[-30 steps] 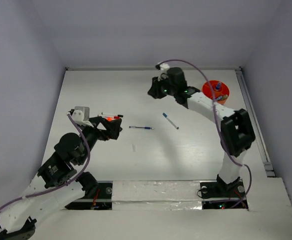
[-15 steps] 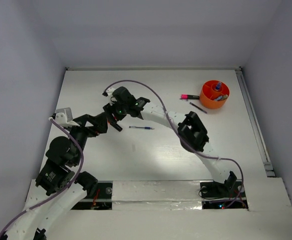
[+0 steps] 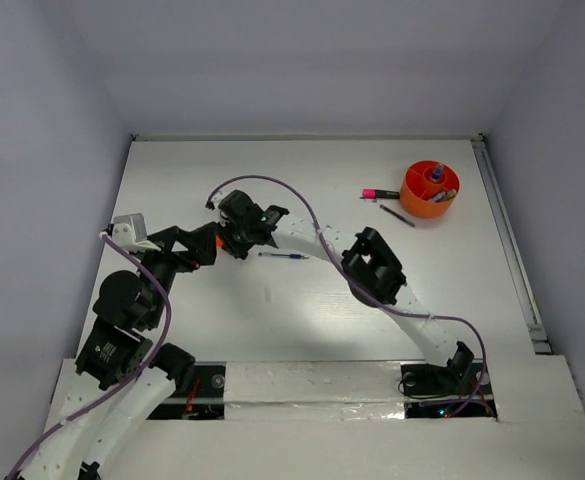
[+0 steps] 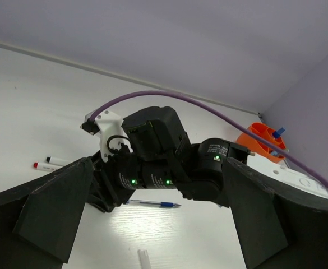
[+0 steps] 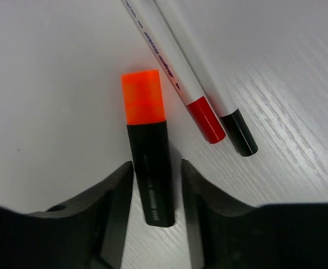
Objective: Sort the stationery into containers
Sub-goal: Pick up the stationery from the center of the board.
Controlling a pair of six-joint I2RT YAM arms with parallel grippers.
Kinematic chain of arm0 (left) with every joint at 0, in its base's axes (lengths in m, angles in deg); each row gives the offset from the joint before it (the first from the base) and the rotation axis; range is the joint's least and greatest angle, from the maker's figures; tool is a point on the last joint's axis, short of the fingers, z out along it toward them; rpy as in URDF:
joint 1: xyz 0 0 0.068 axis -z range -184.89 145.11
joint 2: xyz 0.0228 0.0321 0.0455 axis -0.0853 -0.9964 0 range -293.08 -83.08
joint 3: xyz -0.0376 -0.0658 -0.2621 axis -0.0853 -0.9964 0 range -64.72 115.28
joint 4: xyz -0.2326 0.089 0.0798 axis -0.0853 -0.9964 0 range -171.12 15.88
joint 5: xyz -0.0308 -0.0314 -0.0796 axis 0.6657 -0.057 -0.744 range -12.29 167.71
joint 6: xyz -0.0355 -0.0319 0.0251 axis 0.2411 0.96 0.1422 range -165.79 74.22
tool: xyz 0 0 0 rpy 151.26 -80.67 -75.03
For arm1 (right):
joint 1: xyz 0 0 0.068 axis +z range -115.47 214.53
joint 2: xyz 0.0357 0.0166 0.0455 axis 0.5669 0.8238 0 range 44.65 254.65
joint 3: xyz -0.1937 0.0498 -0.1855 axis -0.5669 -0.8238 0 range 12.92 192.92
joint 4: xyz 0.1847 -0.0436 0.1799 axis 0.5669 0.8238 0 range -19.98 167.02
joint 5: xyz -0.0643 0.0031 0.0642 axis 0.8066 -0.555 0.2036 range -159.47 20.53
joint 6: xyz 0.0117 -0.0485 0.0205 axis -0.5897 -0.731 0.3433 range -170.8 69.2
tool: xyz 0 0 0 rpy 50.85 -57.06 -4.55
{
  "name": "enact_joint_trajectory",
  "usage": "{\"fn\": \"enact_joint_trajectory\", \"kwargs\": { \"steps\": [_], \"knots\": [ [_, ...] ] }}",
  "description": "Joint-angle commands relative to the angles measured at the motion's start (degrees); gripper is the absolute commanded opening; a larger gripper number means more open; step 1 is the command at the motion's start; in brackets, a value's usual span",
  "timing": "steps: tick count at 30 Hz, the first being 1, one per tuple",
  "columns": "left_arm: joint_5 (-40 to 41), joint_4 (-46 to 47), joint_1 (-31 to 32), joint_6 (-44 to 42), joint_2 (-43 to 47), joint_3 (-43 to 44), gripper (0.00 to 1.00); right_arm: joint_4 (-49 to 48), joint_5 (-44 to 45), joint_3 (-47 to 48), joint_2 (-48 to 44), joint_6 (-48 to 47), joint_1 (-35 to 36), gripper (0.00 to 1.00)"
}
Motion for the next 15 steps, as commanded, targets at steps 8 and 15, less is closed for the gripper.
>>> {"fn": "enact_joint_trajectory", "kwargs": {
  "steps": [8, 15],
  "knots": [
    [-3.55, 4.42, -2.33, 0.28, -0.08, -0.62, 0.99, -7.91, 1.52, -20.96, -10.23, 1.15, 3.18, 0.26],
    [-4.87, 4.77, -3.48, 0.37, -0.17, -0.8, 0.99, -9.06, -1.46, -29.24, -17.52, 4.58, 3.71, 0.33]
  ]
}}
